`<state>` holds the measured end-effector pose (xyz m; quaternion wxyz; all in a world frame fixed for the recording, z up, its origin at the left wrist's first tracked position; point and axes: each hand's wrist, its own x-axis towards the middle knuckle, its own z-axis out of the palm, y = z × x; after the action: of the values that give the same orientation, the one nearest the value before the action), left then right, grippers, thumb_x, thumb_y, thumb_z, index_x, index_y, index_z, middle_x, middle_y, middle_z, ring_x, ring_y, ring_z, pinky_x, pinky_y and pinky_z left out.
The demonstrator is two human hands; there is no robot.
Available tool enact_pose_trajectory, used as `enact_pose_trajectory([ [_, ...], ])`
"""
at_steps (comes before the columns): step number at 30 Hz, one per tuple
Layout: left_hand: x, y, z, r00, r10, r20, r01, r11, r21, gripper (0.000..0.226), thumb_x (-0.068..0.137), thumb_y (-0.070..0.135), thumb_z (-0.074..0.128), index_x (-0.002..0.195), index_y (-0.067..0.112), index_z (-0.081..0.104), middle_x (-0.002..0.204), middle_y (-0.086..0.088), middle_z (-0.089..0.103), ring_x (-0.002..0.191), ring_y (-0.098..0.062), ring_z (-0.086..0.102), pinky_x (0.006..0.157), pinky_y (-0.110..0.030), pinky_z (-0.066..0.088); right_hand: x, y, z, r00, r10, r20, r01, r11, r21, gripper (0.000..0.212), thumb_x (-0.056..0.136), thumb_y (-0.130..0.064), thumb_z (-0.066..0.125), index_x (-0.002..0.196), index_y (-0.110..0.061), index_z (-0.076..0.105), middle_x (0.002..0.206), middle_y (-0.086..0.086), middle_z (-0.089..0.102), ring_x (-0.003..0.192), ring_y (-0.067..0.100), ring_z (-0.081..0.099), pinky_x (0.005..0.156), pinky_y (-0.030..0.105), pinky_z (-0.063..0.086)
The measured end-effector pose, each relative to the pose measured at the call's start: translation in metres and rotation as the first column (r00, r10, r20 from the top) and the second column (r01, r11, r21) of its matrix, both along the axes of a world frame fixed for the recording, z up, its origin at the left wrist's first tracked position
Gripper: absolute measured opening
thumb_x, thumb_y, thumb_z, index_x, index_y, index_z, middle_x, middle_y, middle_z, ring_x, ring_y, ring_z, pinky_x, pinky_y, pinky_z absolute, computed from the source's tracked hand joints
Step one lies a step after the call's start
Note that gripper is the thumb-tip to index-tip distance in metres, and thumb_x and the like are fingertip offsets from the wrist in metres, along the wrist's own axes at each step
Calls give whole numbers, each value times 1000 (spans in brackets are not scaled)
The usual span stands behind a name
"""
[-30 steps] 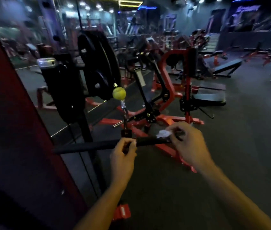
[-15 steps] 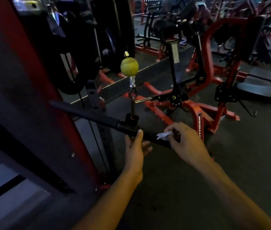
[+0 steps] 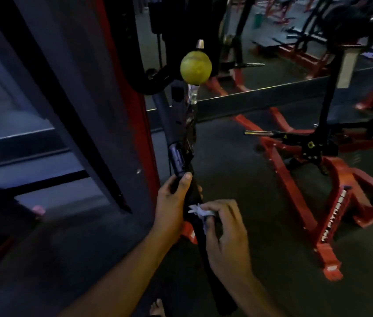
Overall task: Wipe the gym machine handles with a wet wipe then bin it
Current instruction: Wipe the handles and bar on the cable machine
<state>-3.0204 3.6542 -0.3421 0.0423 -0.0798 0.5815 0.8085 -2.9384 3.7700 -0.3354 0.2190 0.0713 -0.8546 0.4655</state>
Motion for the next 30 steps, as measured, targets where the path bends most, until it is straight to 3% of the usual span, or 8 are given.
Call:
enact_pose_trajectory([
  [5, 18, 17, 16, 989, 148, 28, -149, 989, 23, 18, 100, 25, 63, 105, 10, 70, 83, -4, 72, 76, -17, 69, 65, -30, 57, 3, 5, -1, 995, 105, -6, -104, 986, -132, 28, 93, 5, 57, 108, -17, 61, 112, -6, 52, 105, 3, 56, 88, 10, 43],
  [9, 26, 27, 25, 972, 228, 59, -228, 974, -9, 27, 96, 27, 70, 114, 8, 72, 105, -19, 75, 95, -32, 73, 89, -49, 60, 2, 24, -2, 989, 102, -107, -121, 974, -191, 25, 89, 12, 59, 106, -6, 63, 110, 5, 56, 103, 3, 57, 89, 11, 44],
  [11, 34, 32, 30, 965, 248, 87, -248, 969, -14, 30, 96, 31, 70, 116, 9, 71, 109, -17, 76, 101, -33, 73, 95, -50, 58, 1, 33, -3, 983, 127, -134, -152, 969, -197, 20, 90, 8, 60, 105, -5, 63, 107, 3, 58, 103, 5, 58, 90, 14, 45],
  [16, 59, 41, 25, 945, 209, 251, -229, 972, 50, 54, 99, 58, 52, 115, 12, 73, 111, -14, 76, 109, -29, 72, 102, -47, 53, 3, 49, 1, 970, 211, -125, -230, 959, -168, 17, 91, 2, 60, 103, -9, 63, 104, -1, 59, 101, 2, 58, 90, 11, 44],
  [19, 72, 42, 18, 952, 72, 297, -119, 983, 142, 50, 104, 46, 42, 131, 10, 65, 125, -14, 71, 120, -28, 66, 96, -42, 51, -1, 57, 2, 965, 239, -111, -254, 956, -146, 13, 91, -3, 59, 102, -10, 64, 105, 0, 59, 101, 0, 57, 88, 9, 44],
  [23, 77, 47, 23, 969, 38, 246, -55, 996, 65, 40, 106, 34, 50, 126, 3, 63, 119, -16, 72, 100, -25, 72, 82, -32, 57, 0, 66, 0, 950, 277, -141, -293, 950, -106, 18, 89, -1, 62, 105, -7, 64, 108, 1, 58, 103, 2, 57, 89, 10, 44],
  [27, 79, 50, 18, 982, 69, 178, -77, 996, 39, 27, 97, 31, 67, 115, 12, 62, 111, -16, 66, 103, -32, 61, 94, -48, 46, 0, 78, -2, 964, 252, -84, -261, 958, -117, 29, 87, 3, 67, 112, -12, 65, 111, -4, 58, 106, -1, 57, 91, 9, 45],
  [30, 81, 59, 19, 981, 119, 152, -120, 993, -1, 31, 93, 30, 73, 113, 8, 62, 108, -14, 72, 99, -31, 67, 95, -53, 52, -6, 89, 2, 968, 241, -71, -249, 957, -148, 29, 87, 3, 67, 111, -13, 67, 110, -5, 60, 105, 2, 60, 90, 11, 48],
])
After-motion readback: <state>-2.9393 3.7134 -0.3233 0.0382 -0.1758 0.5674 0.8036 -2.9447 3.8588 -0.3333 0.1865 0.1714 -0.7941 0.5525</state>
